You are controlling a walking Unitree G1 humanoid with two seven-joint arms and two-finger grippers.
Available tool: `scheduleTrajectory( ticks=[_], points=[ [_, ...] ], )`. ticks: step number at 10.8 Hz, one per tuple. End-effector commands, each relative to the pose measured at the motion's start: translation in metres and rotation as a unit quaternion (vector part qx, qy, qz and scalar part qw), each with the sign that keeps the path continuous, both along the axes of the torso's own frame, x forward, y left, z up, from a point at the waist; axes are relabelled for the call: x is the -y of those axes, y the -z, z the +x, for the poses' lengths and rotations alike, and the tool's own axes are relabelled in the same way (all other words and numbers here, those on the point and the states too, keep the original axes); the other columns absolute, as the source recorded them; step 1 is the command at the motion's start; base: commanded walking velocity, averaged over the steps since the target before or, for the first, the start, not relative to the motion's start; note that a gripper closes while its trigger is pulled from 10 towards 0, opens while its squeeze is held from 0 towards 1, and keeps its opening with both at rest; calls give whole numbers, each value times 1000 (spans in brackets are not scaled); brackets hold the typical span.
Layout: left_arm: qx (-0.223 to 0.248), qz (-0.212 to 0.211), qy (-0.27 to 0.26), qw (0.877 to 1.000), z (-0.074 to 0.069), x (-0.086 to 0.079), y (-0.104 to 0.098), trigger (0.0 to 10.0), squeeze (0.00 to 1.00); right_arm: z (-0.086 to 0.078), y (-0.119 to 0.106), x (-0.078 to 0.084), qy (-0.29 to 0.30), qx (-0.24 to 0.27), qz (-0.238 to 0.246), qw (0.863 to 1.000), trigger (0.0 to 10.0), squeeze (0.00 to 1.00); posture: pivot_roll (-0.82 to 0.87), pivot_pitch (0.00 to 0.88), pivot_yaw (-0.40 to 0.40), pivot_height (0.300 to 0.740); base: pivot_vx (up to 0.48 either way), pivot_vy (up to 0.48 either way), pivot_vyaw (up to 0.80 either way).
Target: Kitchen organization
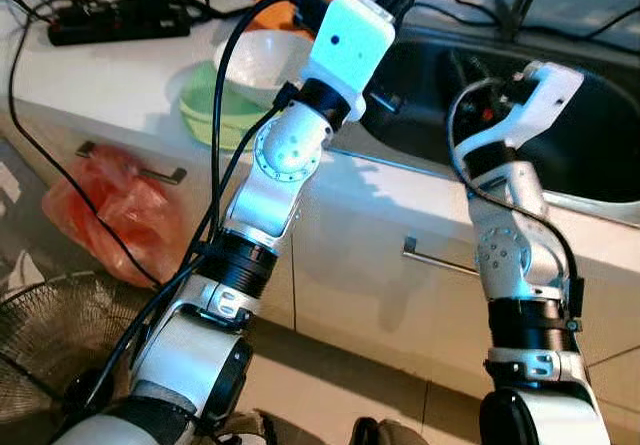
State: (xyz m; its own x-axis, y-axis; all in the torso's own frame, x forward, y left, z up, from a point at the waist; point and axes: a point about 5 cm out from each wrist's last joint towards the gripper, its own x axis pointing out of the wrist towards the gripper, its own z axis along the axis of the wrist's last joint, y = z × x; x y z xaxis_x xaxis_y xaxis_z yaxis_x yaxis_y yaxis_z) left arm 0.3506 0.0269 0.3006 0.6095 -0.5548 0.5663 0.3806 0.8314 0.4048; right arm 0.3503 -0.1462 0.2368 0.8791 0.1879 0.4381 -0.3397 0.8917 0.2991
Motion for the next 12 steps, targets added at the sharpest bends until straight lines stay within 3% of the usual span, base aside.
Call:
scheduleTrajectory(
  ticks=[1, 6, 9, 12],
  points=[
    [-7, -9, -4, 1000, -1, -1, 4, 10000, 0, -2, 1, -3, -10, 1, 2, 1000, 10000, 0, -35, 26, -9, 740, 0, 0, 0],
    [-42, -26, -20, 999, 1, -5, 24, 10000, 0, -5, 15, -16, -61, -16, -31, 998, 10000, 0, -27, 0, -26, 740, 0, 0, 0],
    [-35, -27, -30, 999, 0, -10, 21, 10000, 0, -8, 29, -11, -90, -37, -75, 992, 10000, 0, -23, 1, -30, 740, 0, 0, 0],
    [-33, -27, -31, 999, 0, -10, 19, 10000, 0, -15, 41, -22, -147, -50, -123, 980, 10000, 0, -19, 22, -37, 740, 0, 0, 0]
  ],
)
